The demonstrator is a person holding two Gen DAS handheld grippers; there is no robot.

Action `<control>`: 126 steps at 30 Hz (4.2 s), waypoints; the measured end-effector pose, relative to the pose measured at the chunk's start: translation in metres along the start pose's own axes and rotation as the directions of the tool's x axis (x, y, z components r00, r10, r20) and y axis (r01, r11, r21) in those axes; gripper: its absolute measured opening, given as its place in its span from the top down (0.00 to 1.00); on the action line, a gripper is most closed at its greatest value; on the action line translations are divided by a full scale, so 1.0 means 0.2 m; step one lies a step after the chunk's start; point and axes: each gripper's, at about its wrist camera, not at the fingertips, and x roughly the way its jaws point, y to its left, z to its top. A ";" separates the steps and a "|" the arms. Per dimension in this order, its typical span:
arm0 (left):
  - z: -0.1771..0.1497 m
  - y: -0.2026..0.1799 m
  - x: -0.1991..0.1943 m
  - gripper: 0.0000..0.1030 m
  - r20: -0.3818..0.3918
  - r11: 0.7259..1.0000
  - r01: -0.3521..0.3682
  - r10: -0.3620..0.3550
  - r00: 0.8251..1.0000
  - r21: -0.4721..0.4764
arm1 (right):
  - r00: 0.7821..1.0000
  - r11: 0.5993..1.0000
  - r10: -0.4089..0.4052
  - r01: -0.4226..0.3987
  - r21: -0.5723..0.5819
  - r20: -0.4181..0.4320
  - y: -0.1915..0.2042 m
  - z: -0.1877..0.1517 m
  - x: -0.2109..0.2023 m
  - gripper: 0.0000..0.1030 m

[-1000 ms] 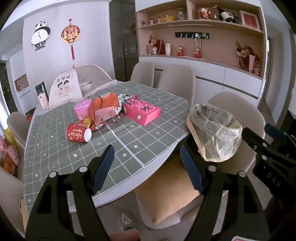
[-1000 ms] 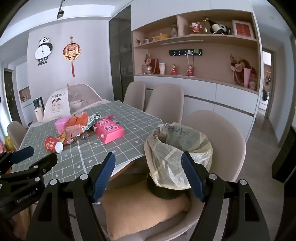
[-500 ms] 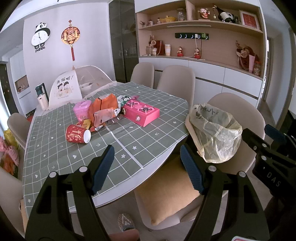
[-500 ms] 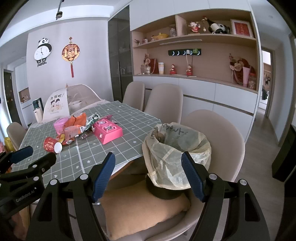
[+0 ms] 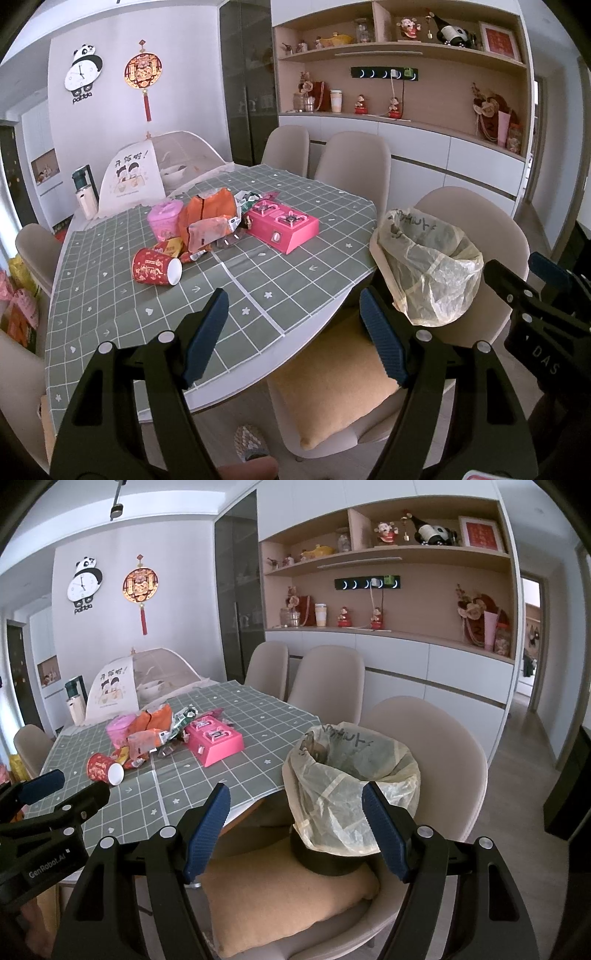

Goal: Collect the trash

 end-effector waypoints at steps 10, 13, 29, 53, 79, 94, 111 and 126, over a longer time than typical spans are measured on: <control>-0.01 0.00 -0.02 0.32 0.007 1.000 0.001 -0.001 1.000 -0.007 | 1.000 1.000 0.002 -0.002 -0.001 0.002 0.00 0.00 -0.01 0.32; -0.01 0.00 -0.02 0.32 0.008 1.000 0.002 -0.001 1.000 -0.008 | 1.000 1.000 0.002 -0.002 0.000 0.002 0.00 0.00 -0.01 0.32; -0.01 0.01 -0.04 0.32 0.011 1.000 0.003 -0.003 1.000 -0.011 | 1.000 1.000 0.005 -0.005 0.000 0.003 0.00 0.00 -0.01 0.32; -0.02 0.02 -0.05 0.32 -0.002 1.000 0.006 -0.006 1.000 -0.031 | 1.000 1.000 0.007 -0.007 0.002 0.005 0.01 0.00 -0.01 0.32; -0.18 0.71 0.35 0.39 -0.245 0.911 -0.142 0.047 0.968 -0.386 | 0.996 0.996 0.059 -0.064 -0.060 -0.071 0.23 0.02 0.30 0.32; -0.04 1.28 0.85 0.44 -0.293 0.678 -0.210 -0.009 0.956 -0.704 | 0.985 0.986 0.048 -0.074 -0.152 -0.165 0.49 0.11 0.69 0.32; 0.05 1.56 1.33 0.43 -0.379 0.639 -0.253 -0.064 0.923 -0.726 | 0.970 0.972 0.037 -0.091 -0.217 -0.241 0.81 0.26 1.16 0.32; 0.08 1.70 1.20 0.85 -0.384 0.868 -0.016 -0.203 0.901 -0.497 | 0.906 0.873 0.259 -0.368 -0.319 -0.335 1.46 0.57 1.69 0.32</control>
